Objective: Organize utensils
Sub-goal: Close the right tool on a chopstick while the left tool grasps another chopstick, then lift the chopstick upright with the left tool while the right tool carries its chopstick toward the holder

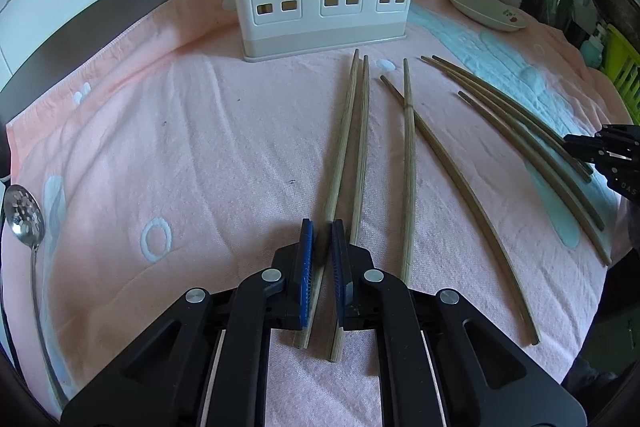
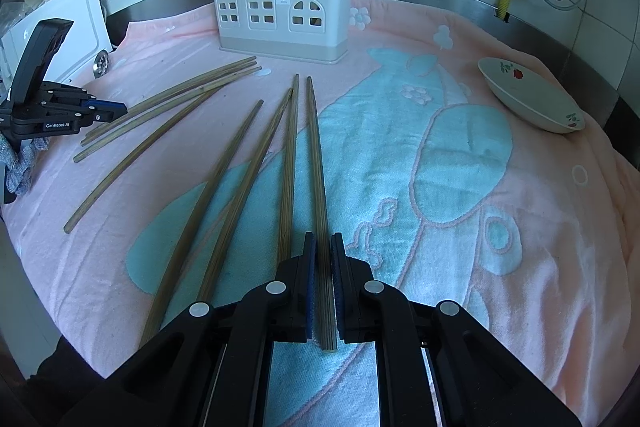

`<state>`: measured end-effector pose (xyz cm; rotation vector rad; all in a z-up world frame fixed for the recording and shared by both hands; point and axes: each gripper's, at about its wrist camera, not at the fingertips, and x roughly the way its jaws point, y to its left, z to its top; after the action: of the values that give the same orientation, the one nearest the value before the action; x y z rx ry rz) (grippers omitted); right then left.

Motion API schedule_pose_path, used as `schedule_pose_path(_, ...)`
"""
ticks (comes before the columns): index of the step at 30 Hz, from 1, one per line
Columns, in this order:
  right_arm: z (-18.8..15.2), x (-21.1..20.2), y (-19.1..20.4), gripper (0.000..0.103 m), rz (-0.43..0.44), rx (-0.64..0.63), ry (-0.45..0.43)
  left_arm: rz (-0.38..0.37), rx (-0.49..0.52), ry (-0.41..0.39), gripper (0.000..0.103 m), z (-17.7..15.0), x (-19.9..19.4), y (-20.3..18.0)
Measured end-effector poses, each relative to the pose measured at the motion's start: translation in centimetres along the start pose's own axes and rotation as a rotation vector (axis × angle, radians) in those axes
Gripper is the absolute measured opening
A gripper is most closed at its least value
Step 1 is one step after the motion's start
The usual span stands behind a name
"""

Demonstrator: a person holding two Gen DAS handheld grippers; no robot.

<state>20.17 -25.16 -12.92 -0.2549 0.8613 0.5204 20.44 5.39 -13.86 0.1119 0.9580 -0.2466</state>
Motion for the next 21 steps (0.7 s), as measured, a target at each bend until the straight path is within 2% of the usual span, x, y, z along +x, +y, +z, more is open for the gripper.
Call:
schedule_pose_path(7,-0.2,-0.2,0.2,0.007,-0.011,0.01,-0.01,0.035,0.024,0.016,0.006,0.4,0.0,-0.7)
schedule_pose_path(12,0.2,-1.5,0.5,0.007,-0.003,0.009,-0.039,0.006,0.014,0.002,0.006,0.7,-1.3,-1.0)
schedule_pose_path(21,2.8,-5.0,0.7,0.007,0.008,0.018,-0.134,-0.003,-0.045,-0.111,0.005,2.0,-5.5,-0.6)
